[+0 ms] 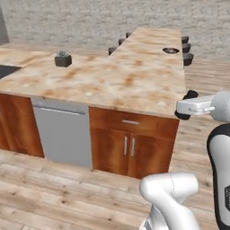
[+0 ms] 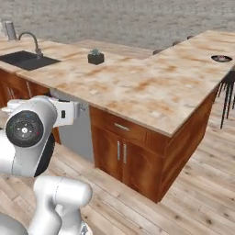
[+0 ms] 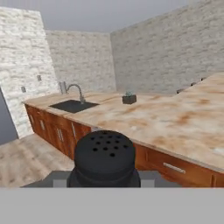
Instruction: Retrieve the shaker from the cabinet and place it next the steak on a plate on the dining table.
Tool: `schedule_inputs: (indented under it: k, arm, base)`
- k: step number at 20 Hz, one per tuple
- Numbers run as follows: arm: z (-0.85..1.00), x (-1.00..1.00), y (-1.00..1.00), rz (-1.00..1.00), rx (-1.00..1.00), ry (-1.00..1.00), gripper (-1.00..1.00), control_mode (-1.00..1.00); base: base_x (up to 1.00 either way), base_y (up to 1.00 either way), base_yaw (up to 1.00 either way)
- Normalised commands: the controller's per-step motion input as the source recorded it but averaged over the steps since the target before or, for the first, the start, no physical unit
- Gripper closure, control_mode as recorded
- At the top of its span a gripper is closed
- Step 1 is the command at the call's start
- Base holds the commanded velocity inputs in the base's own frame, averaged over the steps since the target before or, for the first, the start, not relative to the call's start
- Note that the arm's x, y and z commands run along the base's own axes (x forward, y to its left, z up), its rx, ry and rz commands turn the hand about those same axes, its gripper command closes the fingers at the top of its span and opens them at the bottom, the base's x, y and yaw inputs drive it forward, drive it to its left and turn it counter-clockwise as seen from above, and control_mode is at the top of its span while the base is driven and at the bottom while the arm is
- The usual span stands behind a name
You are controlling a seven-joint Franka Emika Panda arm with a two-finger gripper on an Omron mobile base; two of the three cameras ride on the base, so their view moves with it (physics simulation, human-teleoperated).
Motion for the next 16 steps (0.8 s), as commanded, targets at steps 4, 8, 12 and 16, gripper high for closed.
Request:
schedule_inputs:
  k: [4,8,12,16]
  arm:
    - [0.00,0.00,0.00,0.00,0.00,0.00,1.00,1.00]
    - [0.00,0.00,0.00,0.00,0.00,0.00,1.00,1.00]
    - [0.00,0.00,0.00,0.00,0.00,0.00,1.00,1.00]
    - [0.00,0.00,0.00,0.00,0.00,0.00,1.00,1.00]
  base:
    - [-0.05,-1.00,-0.48]
    - [0.00,-1.00,-0.48]
    - [0.53,-0.96,-0.21]
    - [1.00,-0.99,0.17]
